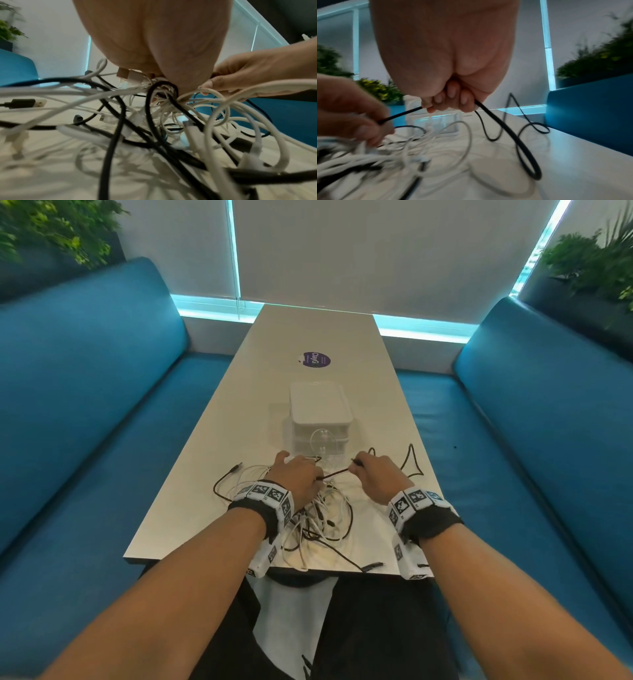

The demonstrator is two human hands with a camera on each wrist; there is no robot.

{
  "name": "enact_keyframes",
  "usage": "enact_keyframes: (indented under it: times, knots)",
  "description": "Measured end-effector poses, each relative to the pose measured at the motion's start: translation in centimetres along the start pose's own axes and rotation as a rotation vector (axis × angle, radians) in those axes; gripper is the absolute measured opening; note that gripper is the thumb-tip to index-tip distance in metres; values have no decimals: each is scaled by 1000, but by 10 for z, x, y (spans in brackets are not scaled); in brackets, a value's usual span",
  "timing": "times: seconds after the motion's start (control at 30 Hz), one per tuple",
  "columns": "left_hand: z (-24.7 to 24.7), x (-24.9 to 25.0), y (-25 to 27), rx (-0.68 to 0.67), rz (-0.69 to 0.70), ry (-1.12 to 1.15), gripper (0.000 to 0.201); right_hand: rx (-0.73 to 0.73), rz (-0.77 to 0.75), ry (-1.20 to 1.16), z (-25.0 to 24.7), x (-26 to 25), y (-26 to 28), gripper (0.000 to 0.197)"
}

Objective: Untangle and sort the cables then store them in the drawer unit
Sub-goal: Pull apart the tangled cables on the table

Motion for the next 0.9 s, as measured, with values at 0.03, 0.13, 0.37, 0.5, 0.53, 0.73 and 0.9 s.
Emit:
enact_keyframes:
  times: [0.03, 0.13, 0.37, 0.5, 0.53, 0.73, 0.9]
  knots:
    - [1, 1, 0, -6, -1, 21, 30, 11, 26, -3, -3, 7, 1, 31]
    - [5, 3, -3, -44, -16, 64, 26, 31, 76, 23, -4, 17, 4, 33]
    - [-2, 9, -9, -57, -41, 44, 23, -7, -85, 47, 10, -23, 9, 33]
    - [-4, 11, -9, 12, -12, 76, 19, -99, -144, 13, 21, -42, 7, 25]
    - [-5, 10, -7, 43, 0, 101, 15, -98, -136, -7, 20, -41, 6, 24]
    - [-6, -8, 0, 38, 16, 151, 15, -102, -98, -44, 16, -38, -1, 27]
    - [-3, -16, 4, 14, -6, 196, 18, -48, 16, -95, -7, -12, -6, 30]
Point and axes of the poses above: each hand's wrist, its own y-axis away from the middle knuckle, its own z-axis out of the palm, x = y × z, the point moved 7 cm from there along -y, towards the middle knuckle, and after that the axes turned 2 degrees about z, right-handed, at the moved point
